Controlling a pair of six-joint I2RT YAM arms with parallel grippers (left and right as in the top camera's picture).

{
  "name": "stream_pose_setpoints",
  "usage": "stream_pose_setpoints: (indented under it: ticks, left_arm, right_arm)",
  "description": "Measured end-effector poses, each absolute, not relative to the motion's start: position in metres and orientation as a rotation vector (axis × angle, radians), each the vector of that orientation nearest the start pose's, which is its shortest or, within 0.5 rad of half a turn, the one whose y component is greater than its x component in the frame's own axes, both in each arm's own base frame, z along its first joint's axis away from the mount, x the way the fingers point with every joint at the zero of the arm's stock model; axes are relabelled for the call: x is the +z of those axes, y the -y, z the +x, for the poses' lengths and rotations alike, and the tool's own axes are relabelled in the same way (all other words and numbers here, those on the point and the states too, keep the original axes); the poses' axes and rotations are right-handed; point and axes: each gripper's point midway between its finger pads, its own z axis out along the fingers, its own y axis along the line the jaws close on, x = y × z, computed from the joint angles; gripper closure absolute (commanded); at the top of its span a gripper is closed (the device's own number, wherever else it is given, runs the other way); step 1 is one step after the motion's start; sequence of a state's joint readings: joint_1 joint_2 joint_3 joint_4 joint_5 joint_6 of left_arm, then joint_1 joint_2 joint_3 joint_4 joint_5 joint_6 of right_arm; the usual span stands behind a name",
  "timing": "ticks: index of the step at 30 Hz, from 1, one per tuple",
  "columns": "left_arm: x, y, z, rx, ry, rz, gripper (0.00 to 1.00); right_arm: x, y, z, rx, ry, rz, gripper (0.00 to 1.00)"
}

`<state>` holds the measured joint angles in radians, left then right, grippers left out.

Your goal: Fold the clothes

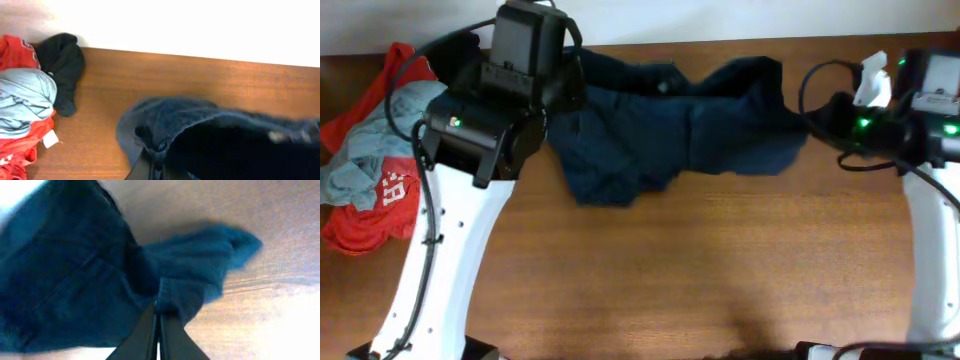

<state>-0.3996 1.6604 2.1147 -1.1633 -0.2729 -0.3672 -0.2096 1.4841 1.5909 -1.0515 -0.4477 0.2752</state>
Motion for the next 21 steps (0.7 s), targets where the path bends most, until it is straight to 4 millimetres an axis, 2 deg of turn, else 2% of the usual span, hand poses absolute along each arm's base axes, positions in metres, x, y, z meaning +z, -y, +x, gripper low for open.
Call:
stream_pose_setpoints:
  ticks: [3, 6, 10, 17, 21]
  left_arm:
    - [0.382, 0.120, 0.403, -0.092, -2.252, -0.098, 0.99]
    - [0.377, 0.118, 0.400, -0.079, -2.274, -0.092, 0.99]
    - [0.373, 0.117, 0.397, -0.070, -2.296, -0.087, 0.99]
    - [0.357, 0.120, 0.397, -0.045, -2.351, -0.059, 0.99]
    - [0.355, 0.122, 0.402, -0.039, -2.350, -0.037, 0.99]
  right_arm:
    - [0.293, 0.003, 0.371, 0.577, -2.422, 0.387, 0.96]
    - [0.292, 0.002, 0.366, 0.578, -2.442, 0.390, 0.96]
    - [0.282, 0.001, 0.361, 0.584, -2.475, 0.405, 0.96]
    - [0.243, -0.001, 0.353, 0.603, -2.556, 0.446, 0.96]
    - [0.243, 0.001, 0.360, 0.592, -2.532, 0.417, 0.96]
